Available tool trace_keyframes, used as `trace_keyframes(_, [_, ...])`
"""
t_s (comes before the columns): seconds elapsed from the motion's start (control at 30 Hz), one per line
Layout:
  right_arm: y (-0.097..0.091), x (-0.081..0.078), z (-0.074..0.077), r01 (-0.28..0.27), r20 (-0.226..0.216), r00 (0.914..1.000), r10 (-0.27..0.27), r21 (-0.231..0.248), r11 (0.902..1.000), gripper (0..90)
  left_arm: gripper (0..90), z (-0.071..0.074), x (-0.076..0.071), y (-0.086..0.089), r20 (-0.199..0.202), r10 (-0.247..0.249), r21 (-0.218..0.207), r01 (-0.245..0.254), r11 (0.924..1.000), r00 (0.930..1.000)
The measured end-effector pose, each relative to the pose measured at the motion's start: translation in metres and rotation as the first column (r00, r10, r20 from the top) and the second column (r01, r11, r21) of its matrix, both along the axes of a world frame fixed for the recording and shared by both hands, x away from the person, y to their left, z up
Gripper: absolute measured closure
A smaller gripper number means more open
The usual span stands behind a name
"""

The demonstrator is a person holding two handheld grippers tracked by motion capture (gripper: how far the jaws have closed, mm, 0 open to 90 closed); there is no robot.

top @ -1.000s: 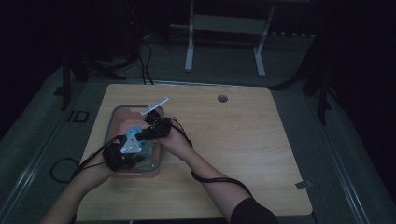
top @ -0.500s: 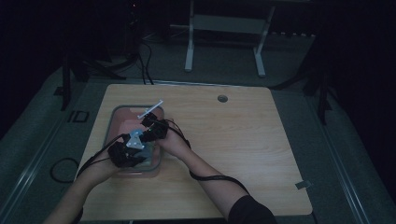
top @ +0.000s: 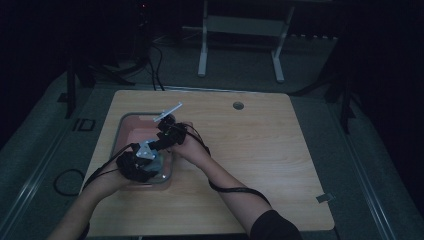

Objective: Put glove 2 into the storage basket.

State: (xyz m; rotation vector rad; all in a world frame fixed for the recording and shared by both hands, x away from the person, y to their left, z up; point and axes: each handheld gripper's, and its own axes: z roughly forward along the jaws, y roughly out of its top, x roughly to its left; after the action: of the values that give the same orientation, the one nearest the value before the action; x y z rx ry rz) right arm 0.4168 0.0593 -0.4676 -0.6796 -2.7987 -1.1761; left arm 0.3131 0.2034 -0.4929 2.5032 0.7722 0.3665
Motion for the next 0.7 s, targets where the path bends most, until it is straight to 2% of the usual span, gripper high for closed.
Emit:
trace_keyframes(0.13, [-0.011,-0.003,0.011,0.002,0.02,0.9998,-0.002,0.019,0.9998,33.0,27.6,0.004,-0.002,0.003,0.036,0.044,-0.01,-0.044,0.999,0.9984])
trace_keyframes(0.2, [-0.016,-0.005,0.014,0.0,0.018,0.9998,-0.001,0.033,0.9995,32.1,22.9,0.006,-0.003,0.004,0.062,0.08,-0.016,-0.079,0.9967,0.9949])
trace_keyframes(0.33, [-0.029,-0.01,0.02,-0.01,0.027,0.9996,0.008,0.056,0.9984,27.9,10.7,0.01,-0.004,0.004,0.045,0.096,-0.064,-0.093,0.9936,0.9944])
trace_keyframes(0.4, [-0.035,-0.011,0.021,-0.013,0.032,0.9994,0.011,0.062,0.998,24.7,8.9,0.013,-0.003,0.004,0.038,0.107,-0.097,-0.103,0.9899,0.9935])
trace_keyframes(0.47, [-0.04,-0.013,0.021,-0.022,0.028,0.9994,0.02,0.066,0.9976,19.3,8.7,0.016,-0.002,0.003,0.053,0.119,-0.117,-0.112,0.9867,0.9914])
trace_keyframes(0.5, [-0.04,-0.013,0.021,-0.022,0.028,0.9994,0.02,0.066,0.9976,19.3,7.7,0.016,-0.002,0.003,0.053,0.119,-0.117,-0.112,0.9867,0.9914])
trace_keyframes(0.53, [-0.043,-0.013,0.021,-0.023,0.027,0.9994,0.021,0.071,0.9972,19.3,7.7,0.02,-0.001,0.0,0.04,0.117,-0.147,-0.11,0.983,0.9923])
trace_keyframes(0.57, [-0.05,-0.015,0.019,-0.039,0.052,0.998,0.036,0.056,0.9977,16.8,5.6,0.021,-0.001,-0.002,0.041,0.116,-0.156,-0.109,0.9818,0.9924])
trace_keyframes(0.63, [-0.057,-0.015,0.018,-0.044,0.05,0.9979,0.041,0.067,0.9968,16.9,3.1,0.024,-0.002,-0.007,0.043,0.108,-0.187,-0.099,0.9773,0.9932])
trace_keyframes(0.7, [-0.064,-0.015,0.017,-0.045,0.064,0.9971,0.04,0.07,0.9966,16.8,3.0,0.028,-0.004,-0.012,0.064,0.108,-0.204,-0.093,0.9744,0.9921])
